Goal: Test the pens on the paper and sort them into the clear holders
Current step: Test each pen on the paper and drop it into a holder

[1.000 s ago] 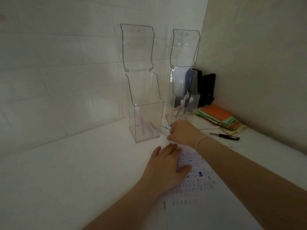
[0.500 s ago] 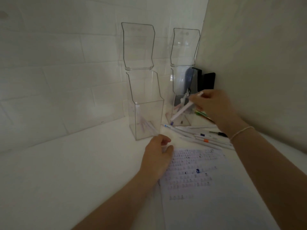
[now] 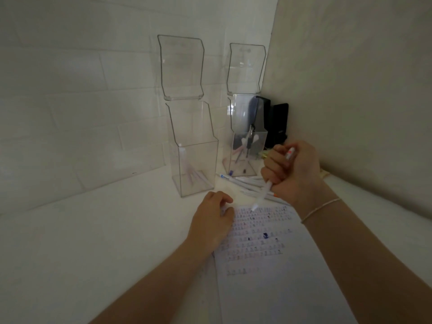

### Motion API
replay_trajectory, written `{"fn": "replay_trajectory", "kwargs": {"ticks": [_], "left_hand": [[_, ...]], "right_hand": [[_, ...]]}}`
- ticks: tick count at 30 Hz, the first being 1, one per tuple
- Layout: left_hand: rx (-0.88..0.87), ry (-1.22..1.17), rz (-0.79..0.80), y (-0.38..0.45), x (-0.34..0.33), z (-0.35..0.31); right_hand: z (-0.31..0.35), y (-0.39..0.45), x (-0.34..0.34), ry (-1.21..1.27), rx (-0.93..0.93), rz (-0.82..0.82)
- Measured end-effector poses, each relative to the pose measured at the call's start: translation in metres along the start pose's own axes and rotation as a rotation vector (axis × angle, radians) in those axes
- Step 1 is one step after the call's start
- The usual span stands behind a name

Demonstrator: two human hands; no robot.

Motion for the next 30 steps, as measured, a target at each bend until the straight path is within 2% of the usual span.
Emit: {"fn": "replay_trajectory", "kwargs": {"ticks": [3, 6, 10, 12, 15, 18, 23, 26, 30], "left_hand": [[-0.001, -0.003, 0.008, -0.001, 0.0, 0.001], [-0.046, 0.002, 0.051, -0.002, -0.001, -0.003], [-0.145, 0.159, 0.171, -0.005, -0.008, -0.008], [-0.18, 0.222, 0.206, -0.007, -0.01, -0.009], [-0.219, 0.365, 0.271, -0.011, -0.016, -0.007], [-0.262, 0.529, 0.329, -0.014, -0.024, -0.004], [-0.28, 0.593, 0.338, -0.019, -0.028, -0.004], [-0.307, 0.616, 0.307, -0.019, -0.027, -0.007], [-0.324, 0.629, 0.29, -0.017, -0.027, -0.009]], "right_hand": [[0.002, -0.003, 0.003, 0.029, 0.026, -0.014], [0.012, -0.008, 0.007, -0.135, 0.137, -0.106], [0.025, -0.03, 0.014, -0.396, 0.236, -0.212], [0.028, -0.044, 0.022, -0.449, 0.189, -0.192], [0.019, -0.065, 0.034, -0.379, 0.076, -0.054], [0.006, -0.074, 0.048, -0.253, 0.071, 0.021], [-0.023, -0.07, 0.083, -0.293, 0.145, -0.247], [-0.043, -0.068, 0.087, -0.488, 0.089, -0.191], [-0.053, -0.072, 0.089, -0.823, 0.186, -0.155]]}}
Point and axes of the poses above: each hand's wrist, its own y-axis towards the middle knuckle, its own x-axis out of the back of the hand, z = x × y, the point moved 5 cm from there along y, towards the middle knuckle, and after that the axes turned 3 degrees about y, right-handed, at the moved point
